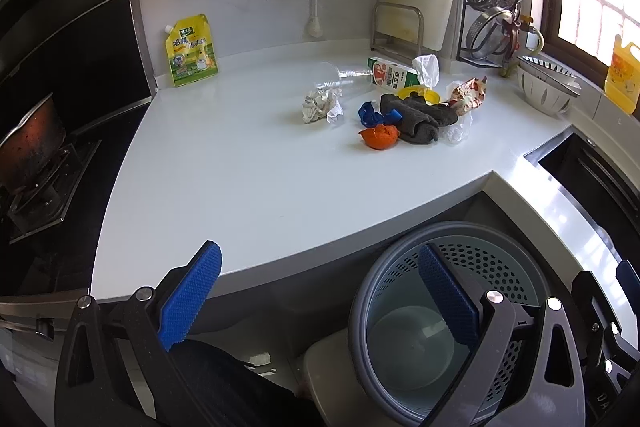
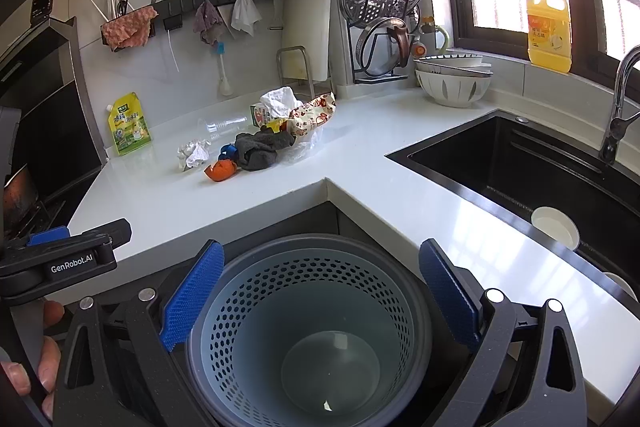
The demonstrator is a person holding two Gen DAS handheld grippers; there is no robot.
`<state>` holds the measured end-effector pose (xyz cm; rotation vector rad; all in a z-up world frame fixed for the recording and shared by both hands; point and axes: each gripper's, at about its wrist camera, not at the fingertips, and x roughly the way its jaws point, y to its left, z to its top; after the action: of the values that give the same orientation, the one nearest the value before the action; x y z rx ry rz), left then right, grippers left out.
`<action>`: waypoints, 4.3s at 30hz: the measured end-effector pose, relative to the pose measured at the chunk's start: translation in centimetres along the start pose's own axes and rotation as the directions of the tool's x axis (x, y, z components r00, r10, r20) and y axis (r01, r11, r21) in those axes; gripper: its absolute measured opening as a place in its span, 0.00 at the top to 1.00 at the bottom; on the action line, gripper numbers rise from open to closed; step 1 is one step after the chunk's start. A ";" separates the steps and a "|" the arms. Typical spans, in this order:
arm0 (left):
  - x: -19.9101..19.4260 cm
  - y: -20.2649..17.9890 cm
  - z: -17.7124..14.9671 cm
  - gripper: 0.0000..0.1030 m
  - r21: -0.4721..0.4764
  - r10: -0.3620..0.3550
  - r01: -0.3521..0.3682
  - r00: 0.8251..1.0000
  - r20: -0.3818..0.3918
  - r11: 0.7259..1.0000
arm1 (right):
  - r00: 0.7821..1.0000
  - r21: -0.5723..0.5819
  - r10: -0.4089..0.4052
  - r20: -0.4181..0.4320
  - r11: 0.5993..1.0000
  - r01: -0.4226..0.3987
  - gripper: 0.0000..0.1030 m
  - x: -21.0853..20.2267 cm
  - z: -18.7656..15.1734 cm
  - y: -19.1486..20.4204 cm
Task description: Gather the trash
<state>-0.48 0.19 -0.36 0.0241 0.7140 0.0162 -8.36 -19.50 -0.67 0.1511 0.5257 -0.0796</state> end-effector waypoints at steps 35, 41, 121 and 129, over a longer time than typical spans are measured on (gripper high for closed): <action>0.3 0.2 -0.2 0.06 0.002 -0.003 0.003 1.000 -0.005 1.000 | 1.000 0.007 0.009 0.004 1.000 -0.009 0.09 0.4 -0.4 0.1; 0.3 0.2 0.0 0.06 -0.002 0.000 0.000 1.000 -0.006 1.000 | 1.000 0.007 0.015 0.003 1.000 -0.015 0.09 0.3 -0.4 0.1; 15.8 -1.7 9.4 0.06 -0.059 0.020 -0.027 0.995 -0.102 0.998 | 0.986 -0.032 -0.010 -0.169 0.999 0.005 0.10 27.4 15.0 0.5; 16.0 -2.0 9.1 0.06 -0.061 0.010 -0.017 0.993 -0.114 0.998 | 0.974 -0.017 0.045 -0.224 0.999 -0.050 0.60 27.5 14.1 -0.1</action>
<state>17.61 -1.56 -4.03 -0.0310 0.8264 0.0532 22.27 -22.94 -2.56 0.1516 0.7468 -0.0098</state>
